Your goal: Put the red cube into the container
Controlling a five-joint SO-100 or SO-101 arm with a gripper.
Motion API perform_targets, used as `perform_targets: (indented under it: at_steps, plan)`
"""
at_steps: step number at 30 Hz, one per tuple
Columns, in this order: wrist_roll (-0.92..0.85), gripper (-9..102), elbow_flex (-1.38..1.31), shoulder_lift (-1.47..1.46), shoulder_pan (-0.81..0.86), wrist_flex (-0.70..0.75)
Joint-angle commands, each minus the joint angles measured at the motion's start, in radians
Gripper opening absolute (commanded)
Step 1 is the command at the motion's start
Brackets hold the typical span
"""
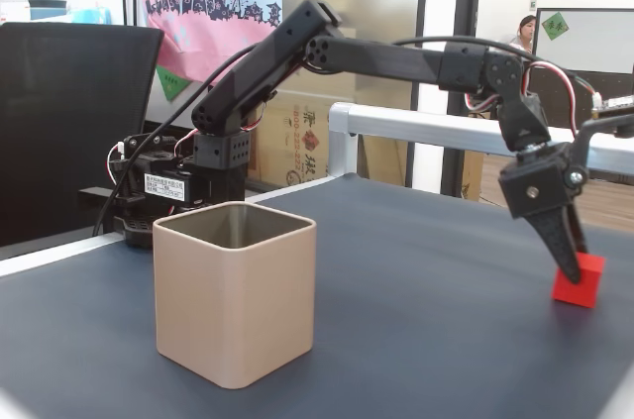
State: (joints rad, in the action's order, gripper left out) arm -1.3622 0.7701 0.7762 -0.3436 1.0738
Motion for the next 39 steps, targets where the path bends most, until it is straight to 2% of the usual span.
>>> perform_targets:
  at_steps: [1, 5, 12, 24, 32, 39]
  plan:
    - [-0.064, 6, -0.012, 0.153, 0.028, 0.078]
    - [-0.133, 5, 0.035, 0.310, 0.074, 0.193]
    - [-0.233, 3, 0.242, 0.646, 0.221, 0.295]
    - [-0.373, 2, 0.752, 1.170, 0.597, 0.319]
    - [-0.374, 1, 0.822, 1.235, 0.796, 0.334]
    - [-0.336, 1, 0.825, 1.166, 0.904, 0.252]
